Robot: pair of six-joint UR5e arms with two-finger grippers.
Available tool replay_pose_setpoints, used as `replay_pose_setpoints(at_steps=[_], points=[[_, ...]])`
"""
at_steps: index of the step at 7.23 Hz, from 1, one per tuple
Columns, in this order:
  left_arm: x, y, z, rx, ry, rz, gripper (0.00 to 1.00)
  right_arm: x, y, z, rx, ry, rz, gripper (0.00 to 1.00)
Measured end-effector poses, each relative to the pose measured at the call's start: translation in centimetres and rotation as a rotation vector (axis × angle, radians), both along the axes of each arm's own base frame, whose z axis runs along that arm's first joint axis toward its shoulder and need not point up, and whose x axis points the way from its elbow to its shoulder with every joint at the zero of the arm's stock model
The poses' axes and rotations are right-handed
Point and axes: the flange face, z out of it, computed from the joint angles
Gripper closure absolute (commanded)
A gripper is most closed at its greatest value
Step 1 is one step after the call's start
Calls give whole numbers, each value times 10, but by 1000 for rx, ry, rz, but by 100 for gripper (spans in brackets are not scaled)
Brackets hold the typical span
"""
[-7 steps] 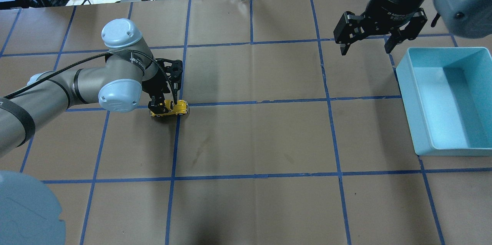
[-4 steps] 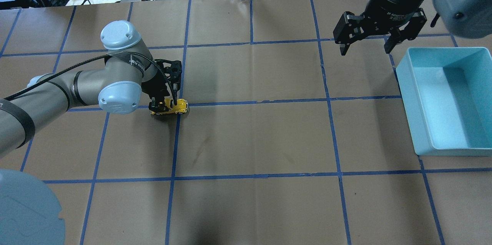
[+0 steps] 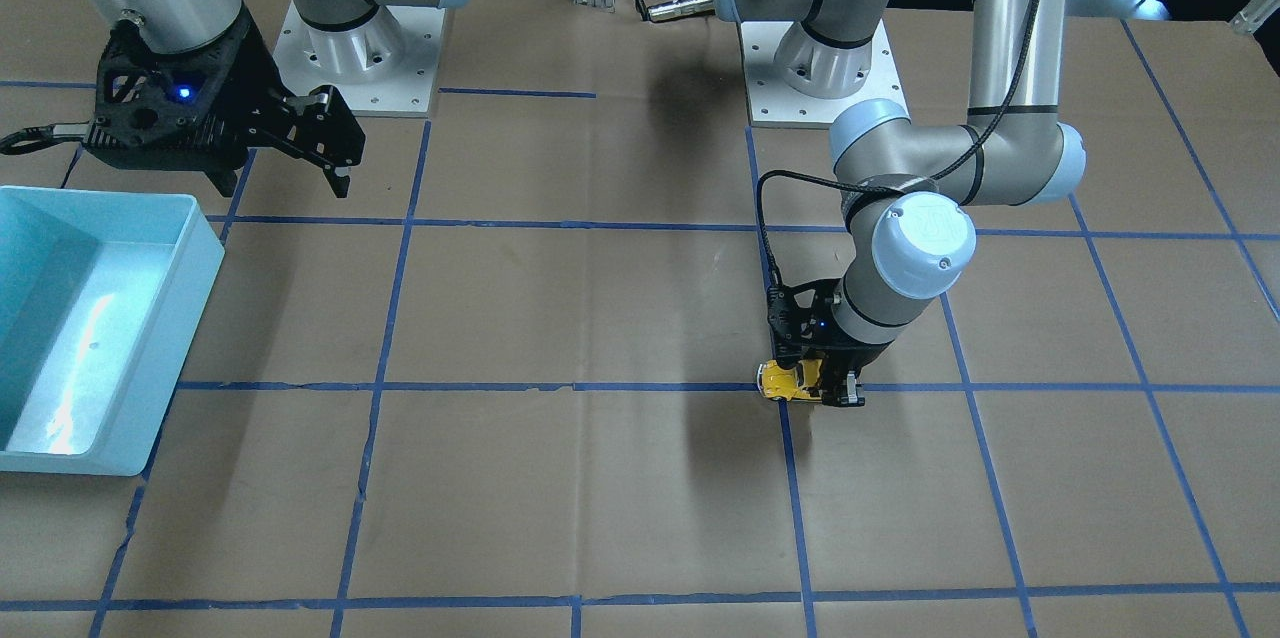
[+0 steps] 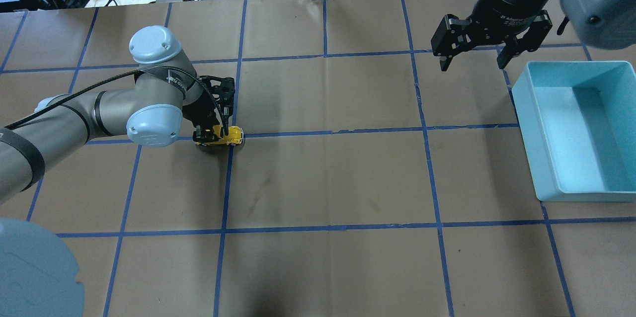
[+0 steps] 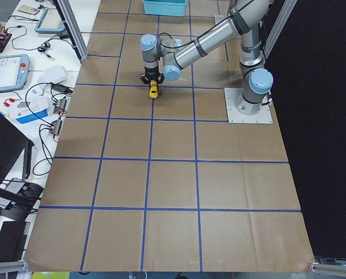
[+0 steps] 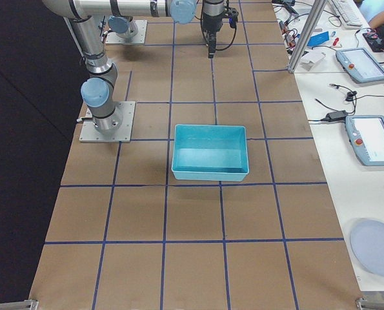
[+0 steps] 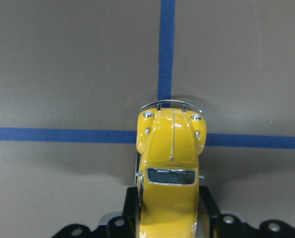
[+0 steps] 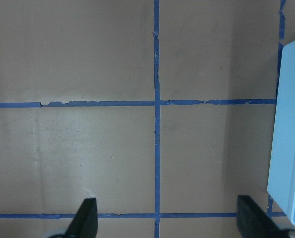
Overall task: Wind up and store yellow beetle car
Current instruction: 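Press the car down and drag it toward the robot with the left gripper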
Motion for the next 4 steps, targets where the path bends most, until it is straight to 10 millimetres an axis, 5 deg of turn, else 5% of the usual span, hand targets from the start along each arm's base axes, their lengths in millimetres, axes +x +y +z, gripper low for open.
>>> replay_pose_setpoints(at_steps=[4], points=[[28,-2,-1,1,24,13,69,0,0,2,-3,1,-4,0]])
